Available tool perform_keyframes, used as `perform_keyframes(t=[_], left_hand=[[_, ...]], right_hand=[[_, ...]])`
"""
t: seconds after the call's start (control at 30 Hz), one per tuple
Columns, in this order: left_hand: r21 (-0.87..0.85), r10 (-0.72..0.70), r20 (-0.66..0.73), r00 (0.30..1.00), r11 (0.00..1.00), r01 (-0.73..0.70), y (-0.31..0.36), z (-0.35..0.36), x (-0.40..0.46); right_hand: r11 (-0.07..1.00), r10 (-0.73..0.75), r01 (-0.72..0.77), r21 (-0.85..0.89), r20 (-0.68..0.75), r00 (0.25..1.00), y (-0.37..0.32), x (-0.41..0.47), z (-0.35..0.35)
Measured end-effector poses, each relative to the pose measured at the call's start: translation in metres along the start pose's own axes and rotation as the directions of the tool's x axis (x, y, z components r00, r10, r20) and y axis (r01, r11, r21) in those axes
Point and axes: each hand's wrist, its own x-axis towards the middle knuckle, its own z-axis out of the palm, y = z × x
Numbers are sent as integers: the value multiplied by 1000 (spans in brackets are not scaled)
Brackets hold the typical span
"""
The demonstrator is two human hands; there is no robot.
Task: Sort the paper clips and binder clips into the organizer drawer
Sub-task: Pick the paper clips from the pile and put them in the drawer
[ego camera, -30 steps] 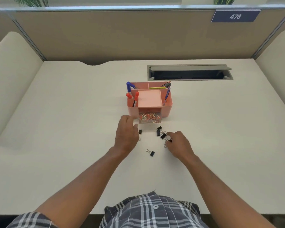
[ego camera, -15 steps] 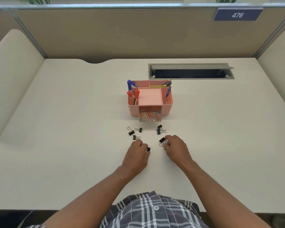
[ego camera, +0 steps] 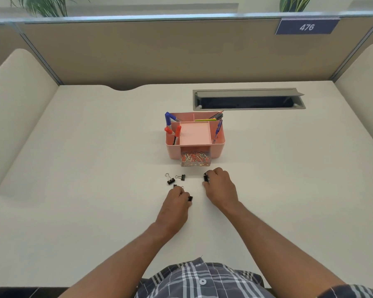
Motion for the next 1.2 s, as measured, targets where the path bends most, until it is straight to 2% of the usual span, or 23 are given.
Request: perform_keyframes(t=[0.2,0.3,0.43,0.5,0.57,0.67,0.77,0.97,1.07,1.2], left_hand=[[-8,-2,-19,1000,1000,2,-1,2,1],[-12,1,-38,999,1000,-2,0,2,0],[-15,8,-45,999,1000,-9,1,2,0],[-35,1,-44,999,999,-3,1,1,-1],[-71,-23,-53,998,997,19,1,-4,-3],[-78,-57,-142,988,996,46,-6,-15,-4],[-59,-128,-201,971,991,119,-20,-26,-1],[-6,-157,-139,978,987,158,-32,-28,0],[-12,-146,-133,980,989,145,-30,-23,-6],[-30,-133,-126,983,991,130,-28,-19,-10]], right_hand=[[999,-35,34,-18,-46,998,2,-4,-3],[985,-172,173,-3,-100,980,1,-6,-5],[941,-318,321,-111,45,947,-1,-17,3],[933,-344,348,-92,65,937,2,-21,7],[947,-319,319,31,-12,948,6,-24,6],[979,-81,109,172,-164,983,21,-22,-5],[982,99,-71,173,-157,983,39,-23,-14],[987,63,-60,151,-14,998,36,-50,1],[983,36,-36,181,5,999,28,-59,10],[965,82,-77,252,-6,997,24,-53,7]])
